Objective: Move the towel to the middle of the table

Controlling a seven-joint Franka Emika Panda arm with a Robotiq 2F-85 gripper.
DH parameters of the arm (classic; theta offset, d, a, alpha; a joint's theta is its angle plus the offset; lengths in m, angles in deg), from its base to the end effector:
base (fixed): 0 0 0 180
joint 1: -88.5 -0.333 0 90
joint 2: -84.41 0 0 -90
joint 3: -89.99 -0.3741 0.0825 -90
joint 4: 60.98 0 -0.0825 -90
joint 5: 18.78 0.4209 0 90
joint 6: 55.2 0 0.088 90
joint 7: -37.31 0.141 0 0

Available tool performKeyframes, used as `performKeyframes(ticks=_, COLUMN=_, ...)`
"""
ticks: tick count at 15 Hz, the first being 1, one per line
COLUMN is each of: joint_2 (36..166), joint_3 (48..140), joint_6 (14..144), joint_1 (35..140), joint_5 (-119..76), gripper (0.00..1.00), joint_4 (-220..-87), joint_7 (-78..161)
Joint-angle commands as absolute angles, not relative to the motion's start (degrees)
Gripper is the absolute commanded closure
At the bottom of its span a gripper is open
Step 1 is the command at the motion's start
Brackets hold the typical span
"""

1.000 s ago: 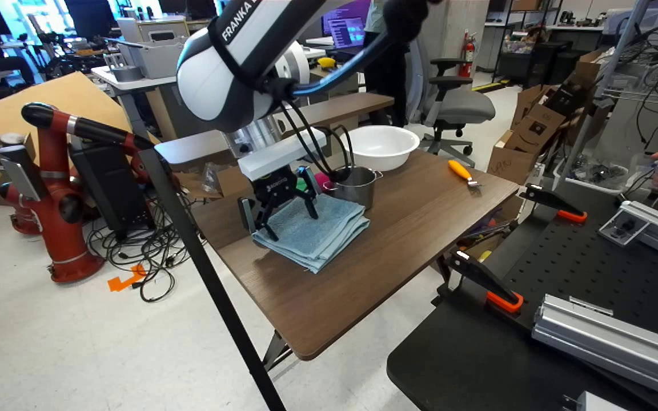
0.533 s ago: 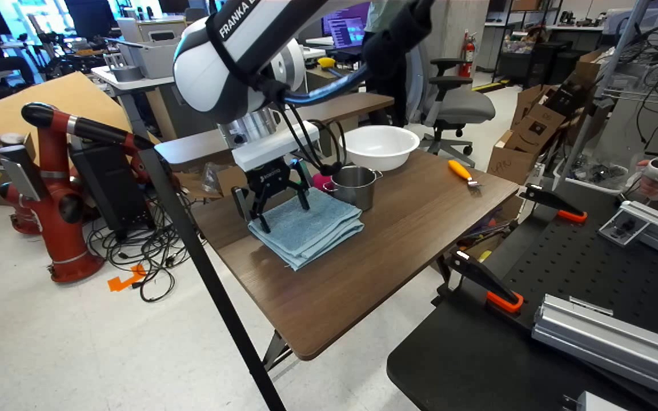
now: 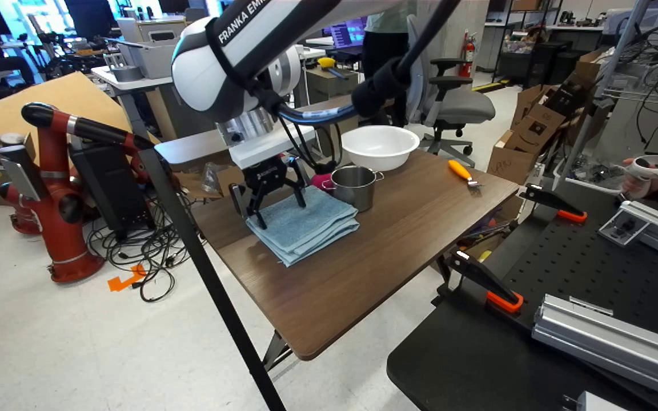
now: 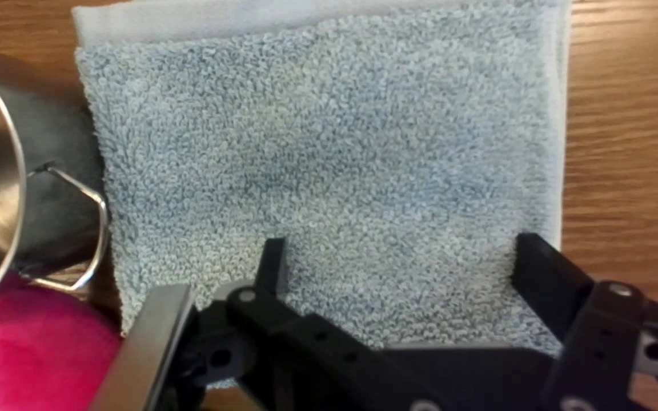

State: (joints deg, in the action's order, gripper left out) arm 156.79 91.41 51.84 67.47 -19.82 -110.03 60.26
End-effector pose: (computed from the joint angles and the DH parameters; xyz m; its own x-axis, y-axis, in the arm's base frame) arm 0.7836 0.2855 0.0603 0.9756 -0.0500 -0.2136 -0.0217 -0.9909 0.1329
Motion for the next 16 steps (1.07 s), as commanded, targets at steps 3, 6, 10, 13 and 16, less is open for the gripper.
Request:
performKeyframes(ticks=3, joint_2=161.60, joint_3=91.72, joint_6=49.41, joint_1=67.75, joint_5=-20.90, gripper=0.00, joint_4=-100.53, joint_7=61.33)
performKeyframes(ticks=6, joint_2=162.93, joint_3=91.63, joint_6=49.41, joint_1=68.02, joint_5=-20.68, gripper=0.00, joint_4=-98.19, joint_7=61.30)
performKeyframes(ticks=10, joint_2=164.57, joint_3=91.52, joint_6=49.31, joint_1=68.42, joint_5=-20.38, gripper=0.00, joint_4=-95.64, joint_7=61.46)
performKeyframes(ticks=13, joint_2=165.60, joint_3=91.79, joint_6=49.51, joint_1=68.40, joint_5=-20.57, gripper=0.00, joint_4=-93.58, joint_7=62.04)
performKeyframes(ticks=16, joint_2=166.55, joint_3=91.86, joint_6=49.55, joint_1=68.38, joint_5=-20.58, gripper=0.00, joint_4=-91.34, joint_7=62.58)
